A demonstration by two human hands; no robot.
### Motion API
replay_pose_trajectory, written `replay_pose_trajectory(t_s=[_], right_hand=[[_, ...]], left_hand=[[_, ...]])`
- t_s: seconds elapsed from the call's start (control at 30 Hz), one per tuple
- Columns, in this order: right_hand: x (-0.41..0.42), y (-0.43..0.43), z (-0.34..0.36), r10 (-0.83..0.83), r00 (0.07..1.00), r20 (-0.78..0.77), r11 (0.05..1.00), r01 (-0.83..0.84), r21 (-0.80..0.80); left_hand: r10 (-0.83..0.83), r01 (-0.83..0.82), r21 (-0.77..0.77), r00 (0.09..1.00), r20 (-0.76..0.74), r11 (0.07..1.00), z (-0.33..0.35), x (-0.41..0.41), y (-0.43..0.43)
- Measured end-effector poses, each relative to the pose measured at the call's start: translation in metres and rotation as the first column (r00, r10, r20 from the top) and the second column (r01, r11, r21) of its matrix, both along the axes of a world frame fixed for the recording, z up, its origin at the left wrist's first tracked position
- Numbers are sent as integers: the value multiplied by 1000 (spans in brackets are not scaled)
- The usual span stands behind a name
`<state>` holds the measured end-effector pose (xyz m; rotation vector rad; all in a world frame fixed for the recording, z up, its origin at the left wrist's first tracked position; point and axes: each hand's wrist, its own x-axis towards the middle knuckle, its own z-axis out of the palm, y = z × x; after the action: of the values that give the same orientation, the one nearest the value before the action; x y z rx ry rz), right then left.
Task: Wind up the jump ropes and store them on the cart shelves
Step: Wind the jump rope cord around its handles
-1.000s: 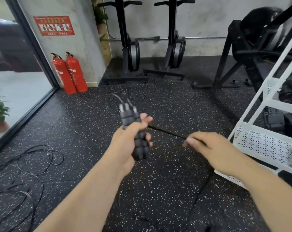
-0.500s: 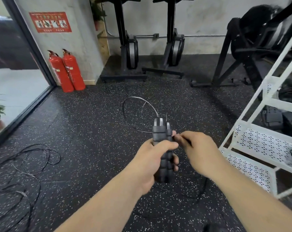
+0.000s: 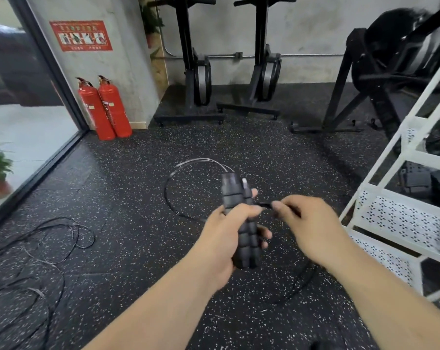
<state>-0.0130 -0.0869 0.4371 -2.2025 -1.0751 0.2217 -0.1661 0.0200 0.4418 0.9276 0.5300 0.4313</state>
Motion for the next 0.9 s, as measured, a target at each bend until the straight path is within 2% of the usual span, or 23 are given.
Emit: replay_pose_trajectory(t_s=[0.13,0.3,0.37,0.47,0.53,0.63,0.73,0.9], right_hand=[[-5,5,-8,16,1000,21,999,-16,-36],[19,-11,16,105,988,-111,980,-122,-160],[28,-19,25,84,989,-125,987,-100,-125],[24,-22,28,18,989,-145,999,-12,45],[15,-16,24,-21,991,-129,996,31,78],[-1,-4,9,2,999,-49,1000,-2,-9],[-5,4,-5,-20,1000,9,1000,20,-17],[3,-1,4,81,994,-68,992,-87,-96]], left_hand=[[-34,34,6,998,-55,999,-4,5,-13],[96,-96,-30,995,-10,995,12,-6,25],[160,-159,-48,987,17,986,15,-14,43],[180,-181,-50,984,-12,982,13,-17,43],[151,-154,-48,987,-61,987,11,-13,29],[39,-43,-56,997,-68,998,6,-7,3],[-72,69,-45,995,-71,997,-1,-5,-14],[-37,33,-58,997,-70,998,5,-8,5]])
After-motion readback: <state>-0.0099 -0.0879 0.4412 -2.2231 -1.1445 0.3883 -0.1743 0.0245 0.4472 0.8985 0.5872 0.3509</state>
